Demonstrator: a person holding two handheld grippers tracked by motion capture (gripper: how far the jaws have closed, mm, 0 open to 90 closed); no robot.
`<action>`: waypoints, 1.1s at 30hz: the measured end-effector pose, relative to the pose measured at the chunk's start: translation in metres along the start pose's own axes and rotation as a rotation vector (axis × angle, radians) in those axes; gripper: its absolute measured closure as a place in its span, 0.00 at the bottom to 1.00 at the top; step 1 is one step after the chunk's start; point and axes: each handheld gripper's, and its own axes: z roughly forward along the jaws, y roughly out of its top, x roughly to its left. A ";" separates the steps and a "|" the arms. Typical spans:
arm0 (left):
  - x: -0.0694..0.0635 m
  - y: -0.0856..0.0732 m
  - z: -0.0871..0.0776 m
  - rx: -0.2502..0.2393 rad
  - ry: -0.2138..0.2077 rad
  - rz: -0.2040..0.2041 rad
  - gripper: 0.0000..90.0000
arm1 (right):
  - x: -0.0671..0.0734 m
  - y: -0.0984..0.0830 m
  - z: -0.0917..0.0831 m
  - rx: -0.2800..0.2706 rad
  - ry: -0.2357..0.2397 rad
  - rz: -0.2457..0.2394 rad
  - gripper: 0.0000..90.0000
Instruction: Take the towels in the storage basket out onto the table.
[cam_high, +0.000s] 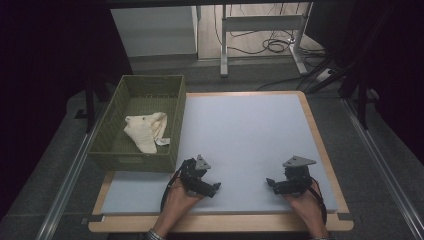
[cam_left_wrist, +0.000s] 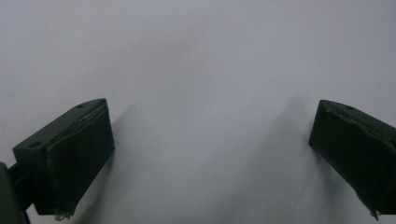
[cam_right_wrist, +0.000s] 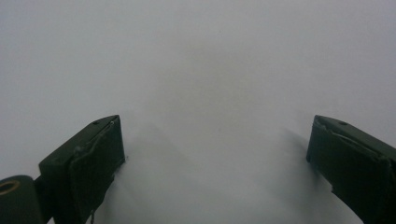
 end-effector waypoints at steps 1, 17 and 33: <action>0.000 0.000 0.000 0.000 0.000 0.000 0.00 | 0.000 0.000 0.000 0.000 0.000 0.000 0.05; 0.000 -0.001 0.000 -0.007 0.002 -0.002 0.00 | 0.000 0.000 0.000 0.000 0.000 -0.002 0.05; -0.001 0.002 -0.001 0.000 0.000 0.017 0.02 | 0.000 0.000 0.000 -0.001 0.000 -0.002 0.05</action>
